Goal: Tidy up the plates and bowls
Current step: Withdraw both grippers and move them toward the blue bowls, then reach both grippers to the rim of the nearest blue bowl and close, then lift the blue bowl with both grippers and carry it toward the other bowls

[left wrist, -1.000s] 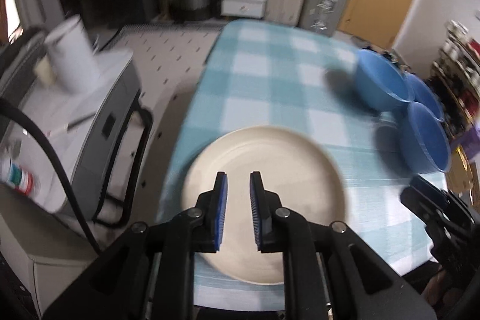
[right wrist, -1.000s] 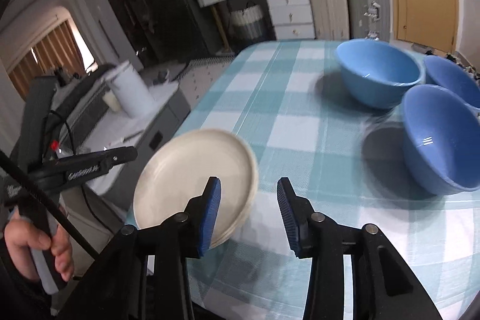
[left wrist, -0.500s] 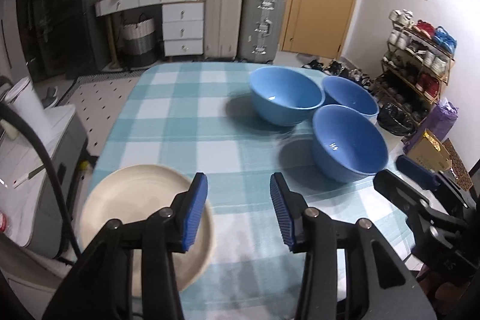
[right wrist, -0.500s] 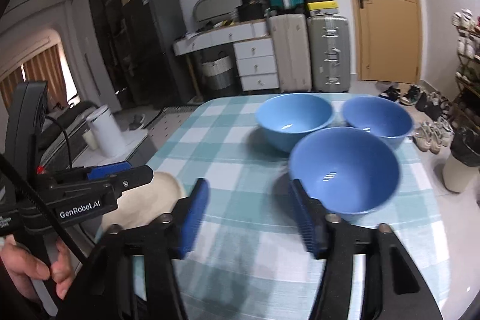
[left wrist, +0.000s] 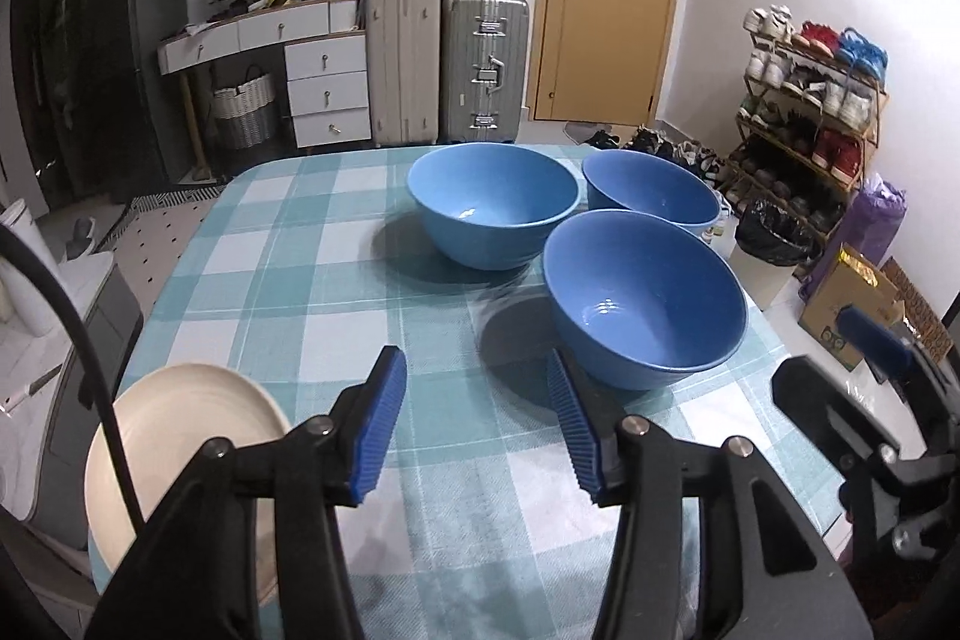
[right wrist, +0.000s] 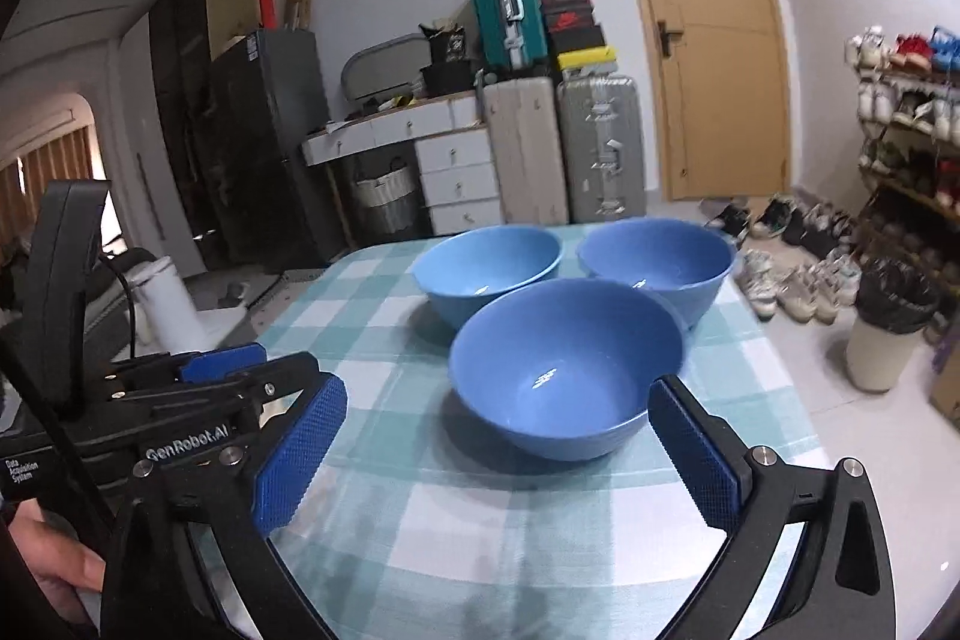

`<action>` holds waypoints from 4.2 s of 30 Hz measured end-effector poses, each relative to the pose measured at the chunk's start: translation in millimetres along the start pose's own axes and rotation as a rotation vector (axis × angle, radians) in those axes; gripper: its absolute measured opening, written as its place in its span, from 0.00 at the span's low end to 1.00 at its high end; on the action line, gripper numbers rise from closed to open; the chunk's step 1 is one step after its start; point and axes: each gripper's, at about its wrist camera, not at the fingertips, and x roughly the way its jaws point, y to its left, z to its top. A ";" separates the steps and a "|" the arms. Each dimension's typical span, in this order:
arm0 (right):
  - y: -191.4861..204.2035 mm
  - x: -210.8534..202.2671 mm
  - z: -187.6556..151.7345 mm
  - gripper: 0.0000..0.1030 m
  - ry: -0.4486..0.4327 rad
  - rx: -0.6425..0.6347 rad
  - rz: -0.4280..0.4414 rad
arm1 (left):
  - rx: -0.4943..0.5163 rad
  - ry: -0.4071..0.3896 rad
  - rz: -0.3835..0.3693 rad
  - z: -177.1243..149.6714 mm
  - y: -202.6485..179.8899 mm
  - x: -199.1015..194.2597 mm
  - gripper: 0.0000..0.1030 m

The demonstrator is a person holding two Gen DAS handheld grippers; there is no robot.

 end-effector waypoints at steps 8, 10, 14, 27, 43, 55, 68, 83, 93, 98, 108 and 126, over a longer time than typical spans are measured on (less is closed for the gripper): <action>-9.8 -3.3 1.9 0.99 -0.014 0.040 -0.039 | -0.004 -0.127 0.017 0.9 -10.7 -9.9 0.86; -7.1 -4.1 2.0 0.99 -0.018 0.022 -0.053 | 0.020 -0.168 0.046 0.8 -15.8 -15.7 0.89; -4.6 -7.8 2.6 0.99 -0.038 0.001 -0.078 | 0.028 -0.216 0.070 -0.4 -16.6 -23.8 0.92; -21.2 -15.6 1.4 0.99 -0.045 0.087 -0.110 | 0.016 -0.214 0.069 -4.3 -16.8 -24.6 0.92; -31.7 -11.4 2.1 0.99 -0.011 0.141 -0.133 | 0.008 -0.160 0.091 0.8 -14.9 -7.2 0.92; -92.4 26.2 33.5 0.99 0.130 0.229 -0.134 | -0.201 0.026 0.012 46.7 -3.3 58.5 0.92; -140.9 132.7 34.1 0.52 0.450 0.335 -0.132 | -0.132 0.261 -0.089 39.6 -33.6 116.5 0.90; -136.5 170.4 21.6 0.08 0.593 0.351 -0.145 | -0.214 0.304 -0.075 35.3 -25.4 141.0 0.63; -127.0 162.8 24.2 0.07 0.626 0.328 -0.131 | -0.193 0.334 -0.044 26.0 -25.6 147.3 0.41; -121.2 154.5 22.5 0.07 0.640 0.303 -0.111 | -0.154 0.329 -0.044 21.9 -30.1 140.0 0.38; -113.4 135.7 3.4 0.07 0.687 0.311 -0.048 | -0.150 0.372 -0.097 1.2 -38.7 127.0 0.36; -82.6 77.2 -31.4 0.07 0.715 0.297 0.004 | -0.099 0.351 -0.070 -47.0 -37.1 87.3 0.36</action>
